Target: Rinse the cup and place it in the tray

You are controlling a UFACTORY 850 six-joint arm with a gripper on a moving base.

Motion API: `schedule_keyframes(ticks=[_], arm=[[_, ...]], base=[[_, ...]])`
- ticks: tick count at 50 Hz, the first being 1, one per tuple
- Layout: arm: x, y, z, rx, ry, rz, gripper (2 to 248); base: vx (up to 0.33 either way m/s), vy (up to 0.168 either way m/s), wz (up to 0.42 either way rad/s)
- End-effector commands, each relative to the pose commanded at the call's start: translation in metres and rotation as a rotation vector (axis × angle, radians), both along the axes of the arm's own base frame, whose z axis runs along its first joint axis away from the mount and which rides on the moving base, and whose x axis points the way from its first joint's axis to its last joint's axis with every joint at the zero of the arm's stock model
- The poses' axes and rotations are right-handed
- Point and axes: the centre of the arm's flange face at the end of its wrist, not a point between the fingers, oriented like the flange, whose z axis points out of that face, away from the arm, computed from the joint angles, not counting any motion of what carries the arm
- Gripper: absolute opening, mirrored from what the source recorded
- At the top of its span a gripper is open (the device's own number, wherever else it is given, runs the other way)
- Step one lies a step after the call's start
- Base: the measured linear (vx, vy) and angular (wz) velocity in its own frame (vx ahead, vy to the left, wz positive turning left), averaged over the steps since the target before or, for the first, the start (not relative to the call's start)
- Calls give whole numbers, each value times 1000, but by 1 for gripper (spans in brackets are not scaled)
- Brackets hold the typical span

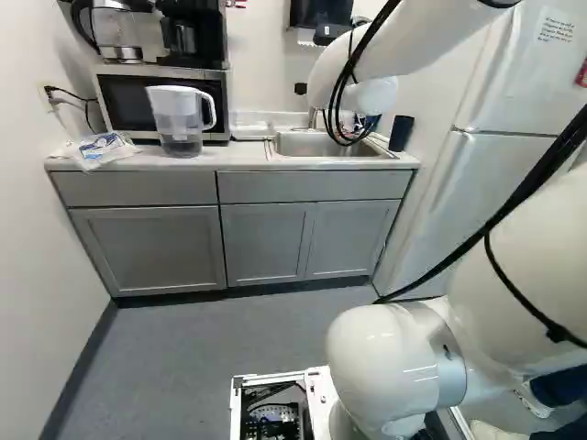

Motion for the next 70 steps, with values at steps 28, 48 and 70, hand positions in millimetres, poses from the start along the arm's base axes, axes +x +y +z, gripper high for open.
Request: schedule_keyframes(ticks=[28, 48, 70], arm=[[0, 0, 0, 0, 0, 0, 247], [0, 0, 0, 0, 0, 0, 247], [0, 0, 0, 0, 0, 0, 247]], base=[[0, 0, 0], [0, 0, 0], [1, 0, 0]])
